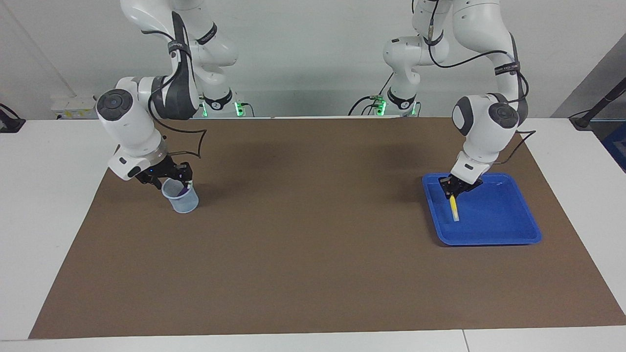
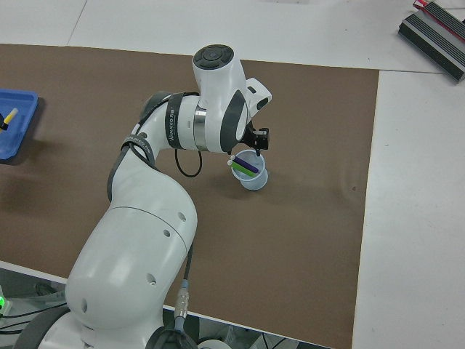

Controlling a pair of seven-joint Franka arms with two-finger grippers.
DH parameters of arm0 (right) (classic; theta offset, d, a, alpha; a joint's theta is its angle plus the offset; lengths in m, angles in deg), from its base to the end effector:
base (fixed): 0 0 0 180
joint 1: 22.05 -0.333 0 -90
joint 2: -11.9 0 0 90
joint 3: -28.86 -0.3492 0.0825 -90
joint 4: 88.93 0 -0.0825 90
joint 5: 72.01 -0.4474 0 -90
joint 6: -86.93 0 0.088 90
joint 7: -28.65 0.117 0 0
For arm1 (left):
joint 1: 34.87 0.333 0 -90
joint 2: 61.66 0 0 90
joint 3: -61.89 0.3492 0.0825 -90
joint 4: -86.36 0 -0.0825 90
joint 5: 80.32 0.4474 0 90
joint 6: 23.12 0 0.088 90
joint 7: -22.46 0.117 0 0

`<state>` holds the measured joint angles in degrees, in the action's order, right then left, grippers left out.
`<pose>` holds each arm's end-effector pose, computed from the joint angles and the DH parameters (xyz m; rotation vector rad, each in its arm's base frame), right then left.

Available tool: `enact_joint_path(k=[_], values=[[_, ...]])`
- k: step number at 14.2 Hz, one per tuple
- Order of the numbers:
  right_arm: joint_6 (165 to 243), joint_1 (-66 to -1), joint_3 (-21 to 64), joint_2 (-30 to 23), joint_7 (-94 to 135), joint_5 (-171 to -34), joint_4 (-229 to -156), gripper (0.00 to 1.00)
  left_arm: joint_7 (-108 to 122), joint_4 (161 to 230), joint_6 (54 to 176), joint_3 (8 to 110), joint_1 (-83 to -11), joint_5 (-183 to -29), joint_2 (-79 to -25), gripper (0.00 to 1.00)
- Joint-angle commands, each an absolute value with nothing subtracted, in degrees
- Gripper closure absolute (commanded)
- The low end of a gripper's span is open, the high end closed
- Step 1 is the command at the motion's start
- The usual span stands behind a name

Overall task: Right arm passes pens to left for tray arrangement
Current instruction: 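Lower the yellow pen into the blue tray with the left gripper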

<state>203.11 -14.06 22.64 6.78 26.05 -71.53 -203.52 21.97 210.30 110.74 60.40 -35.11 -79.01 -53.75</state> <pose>0.6231 -0.0207 0.4015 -3.1354 -0.0287 0.0956 0.6099 -0.0178 0.3167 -3.1281 0.0577 -0.0554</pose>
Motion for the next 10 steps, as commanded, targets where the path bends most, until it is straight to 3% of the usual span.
enact_joint_path(k=[1, 7, 8, 9, 10], values=[[205.23, -13.26, 21.92, 7.24, 28.73, -75.34, -204.86, 0.23, 22.28, 211.94, 112.76, 59.87, -34.17, -77.86, -52.44, 1.0], [206.29, -13.08, 21.92, 7.68, 31.19, -75.44, -208.37, 0.29, 22.46, 214.94, 116.37, 59.87, -34.26, -77.86, -50.77, 1.0], [206.29, -13.08, 21.83, 7.77, 31.28, -75.87, -208.98, 0.3, 23.07, 214.94, 116.37, 59.87, -34.43, -77.86, -50.77, 0.77], [206.29, -13.08, 21.92, 7.77, 31.2, -75.96, -209.16, 0.3, 24.2, 214.86, 116.45, 59.87, -34.52, -77.86, -50.77, 0.47], [206.2, -13.0, 21.92, 7.77, 31.28, -76.14, -209.25, 0.34, 25.17, 214.68, 116.37, 59.87, -34.43, -77.86, -50.77, 0.28]])
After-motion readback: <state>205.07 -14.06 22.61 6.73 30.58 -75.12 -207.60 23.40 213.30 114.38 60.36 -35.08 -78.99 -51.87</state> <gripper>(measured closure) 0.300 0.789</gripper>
